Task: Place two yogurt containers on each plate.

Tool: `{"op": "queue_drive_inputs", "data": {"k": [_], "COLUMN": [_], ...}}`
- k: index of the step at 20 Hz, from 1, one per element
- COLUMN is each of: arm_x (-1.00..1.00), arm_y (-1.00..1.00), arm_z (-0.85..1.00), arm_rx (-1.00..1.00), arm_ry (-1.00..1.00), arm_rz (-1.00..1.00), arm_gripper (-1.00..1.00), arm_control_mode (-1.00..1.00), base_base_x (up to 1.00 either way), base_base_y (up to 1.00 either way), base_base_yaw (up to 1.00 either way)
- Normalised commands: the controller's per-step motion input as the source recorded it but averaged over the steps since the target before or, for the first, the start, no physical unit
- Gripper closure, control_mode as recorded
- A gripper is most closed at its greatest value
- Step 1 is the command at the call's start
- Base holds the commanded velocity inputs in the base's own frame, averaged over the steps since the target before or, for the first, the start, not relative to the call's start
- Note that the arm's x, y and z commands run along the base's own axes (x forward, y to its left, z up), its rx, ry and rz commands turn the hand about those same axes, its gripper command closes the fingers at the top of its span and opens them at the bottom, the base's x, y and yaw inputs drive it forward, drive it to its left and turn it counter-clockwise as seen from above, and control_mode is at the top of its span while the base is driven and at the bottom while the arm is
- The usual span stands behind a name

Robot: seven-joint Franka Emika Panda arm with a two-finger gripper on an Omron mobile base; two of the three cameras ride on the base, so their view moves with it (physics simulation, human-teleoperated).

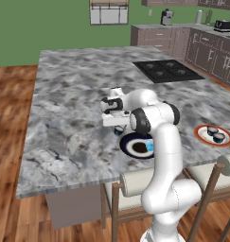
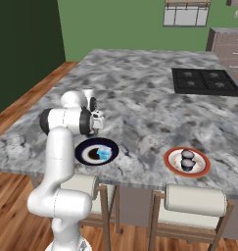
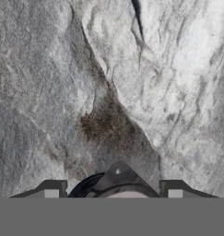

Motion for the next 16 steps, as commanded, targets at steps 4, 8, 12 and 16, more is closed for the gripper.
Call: {"op": "queue_drive_inputs", "data": {"k": [4,8,12,16], "arm_x": [-0.50,-0.34,-0.61,-0.88], "arm_y": [-0.06,-0.10,-0.10,-0.15], "arm_z": [0.37,0.65,0.47,0.00], "arm_rx": [-0.06,-0.25,-0.21,-0.05], "arm_ry": [0.02,0.00,0.03,-0.06], "arm_rz": [-0.10,-0.01,0.00,0.00], "arm_gripper": [1.00,1.00,1.00,1.00], "arm_control_mode": [-1.00,-1.00,-1.00,-1.00], "base_base_x": [0.00,0.00,0.00,0.00], "base_base_y": [0.00,0.00,0.00,0.00], "base_base_yaw": [0.00,0.00,0.00,0.00]}}
